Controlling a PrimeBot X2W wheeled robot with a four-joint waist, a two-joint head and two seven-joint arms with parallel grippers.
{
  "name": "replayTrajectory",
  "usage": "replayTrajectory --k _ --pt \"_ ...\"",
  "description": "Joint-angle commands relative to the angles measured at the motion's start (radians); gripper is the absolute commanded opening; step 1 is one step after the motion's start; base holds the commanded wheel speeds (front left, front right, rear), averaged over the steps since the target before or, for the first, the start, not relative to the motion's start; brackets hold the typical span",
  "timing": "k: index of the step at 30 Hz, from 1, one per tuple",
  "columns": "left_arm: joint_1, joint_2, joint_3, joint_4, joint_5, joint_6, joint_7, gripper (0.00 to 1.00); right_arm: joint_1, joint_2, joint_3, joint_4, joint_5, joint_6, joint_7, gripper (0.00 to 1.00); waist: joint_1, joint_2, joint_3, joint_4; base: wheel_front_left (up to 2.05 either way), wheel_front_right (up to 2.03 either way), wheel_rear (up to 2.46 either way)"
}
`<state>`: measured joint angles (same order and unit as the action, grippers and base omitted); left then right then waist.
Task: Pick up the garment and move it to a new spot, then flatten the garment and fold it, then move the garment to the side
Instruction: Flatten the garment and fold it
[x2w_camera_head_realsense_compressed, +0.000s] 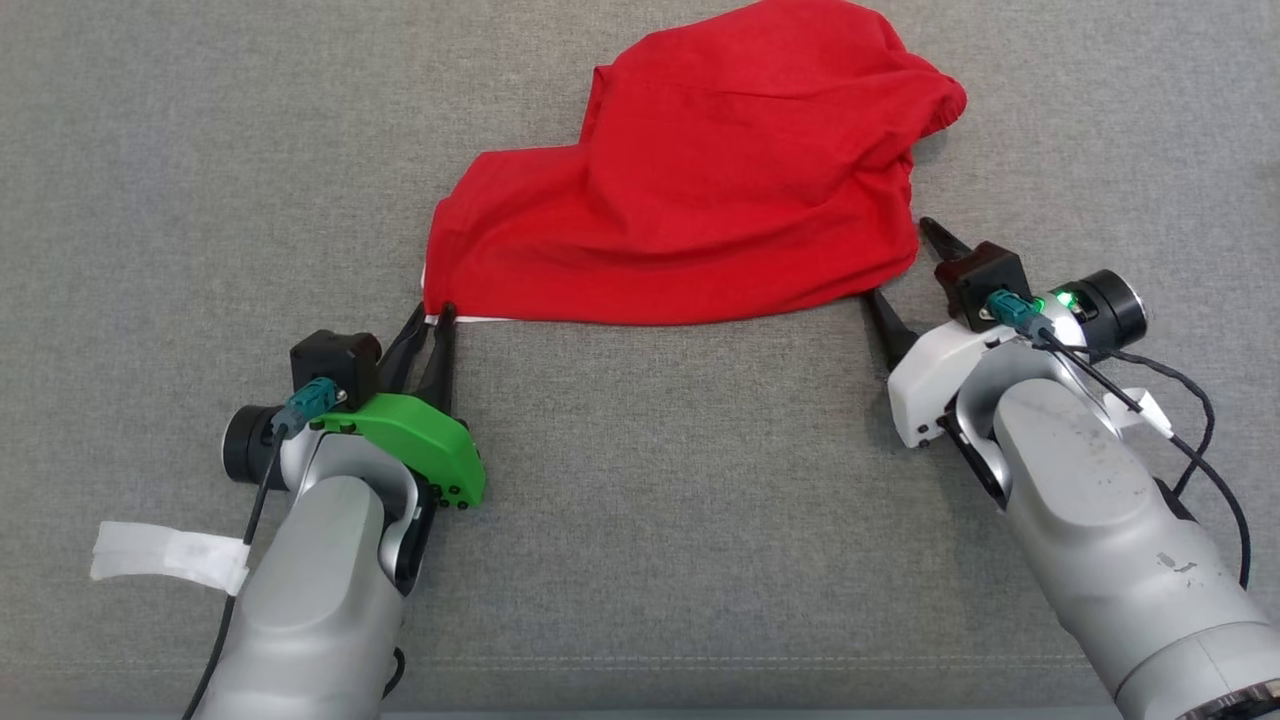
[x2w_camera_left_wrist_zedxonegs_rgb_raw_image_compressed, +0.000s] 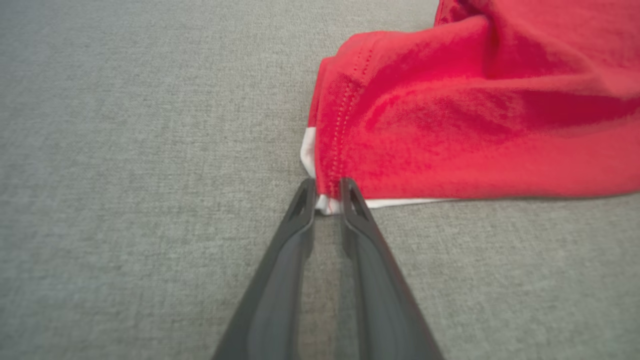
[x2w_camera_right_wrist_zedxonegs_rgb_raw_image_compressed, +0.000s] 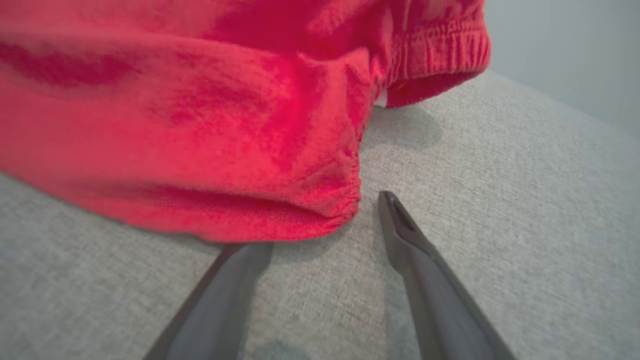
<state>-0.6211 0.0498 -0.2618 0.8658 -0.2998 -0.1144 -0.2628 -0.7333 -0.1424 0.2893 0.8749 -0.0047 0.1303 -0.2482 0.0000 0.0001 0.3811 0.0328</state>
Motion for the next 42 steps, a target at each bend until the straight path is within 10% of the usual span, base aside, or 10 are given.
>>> replayTrajectory --k 1,6,7,8,12,15,20,42 --pt "-0.009 0.004 0.0 0.011 -0.005 0.003 0.002 0.27 -0.005 -0.002 0.03 -0.003 0.017 0.0 -0.005 1.0 0.0 -0.0001 -0.001 0.001 0.0 0.0 0.0" --pt "-0.013 0.004 -0.003 0.01 -0.014 0.005 0.0 0.28 -0.017 -0.027 0.075 -0.026 0.048 0.0 -0.012 0.96 0.0 -0.0001 -0.008 0.002 0.0 0.0 0.0" --pt "-0.013 0.004 -0.004 0.011 -0.015 0.005 0.0 0.28 -0.017 -0.031 0.077 -0.025 0.055 0.0 -0.013 0.54 0.0 -0.0001 -0.01 0.002 0.0 0.0 0.0" --pt "-0.013 0.004 -0.006 0.011 -0.017 0.005 0.0 0.28 -0.017 -0.035 0.078 -0.022 0.061 0.0 -0.014 0.34 0.0 -0.0001 -0.012 0.003 0.0 0.0 0.0" --pt "-0.012 0.004 -0.007 0.008 -0.022 0.005 -0.001 0.29 -0.006 -0.041 0.071 -0.013 0.081 0.0 -0.015 0.39 0.0 -0.0001 -0.019 0.002 0.0 0.0 0.0" --pt "-0.006 0.003 -0.006 -0.002 -0.028 0.007 -0.001 0.27 0.006 -0.043 0.067 -0.006 0.095 0.0 -0.016 0.0 0.0 -0.0001 -0.026 -0.001 0.0 0.0 0.0" --pt "-0.002 0.003 0.002 -0.017 -0.039 0.007 -0.001 0.0 0.0 -0.045 0.072 0.003 0.109 0.0 -0.016 0.0 0.0 -0.0001 -0.036 -0.005 0.0 0.0 0.0" --pt "0.015 0.029 0.027 -0.314 -0.137 -0.007 0.087 0.0 0.053 -0.156 0.042 -0.338 0.13 0.0 0.107 0.0 0.0 -0.0001 -0.183 -0.051 0.0 0.0 0.0"
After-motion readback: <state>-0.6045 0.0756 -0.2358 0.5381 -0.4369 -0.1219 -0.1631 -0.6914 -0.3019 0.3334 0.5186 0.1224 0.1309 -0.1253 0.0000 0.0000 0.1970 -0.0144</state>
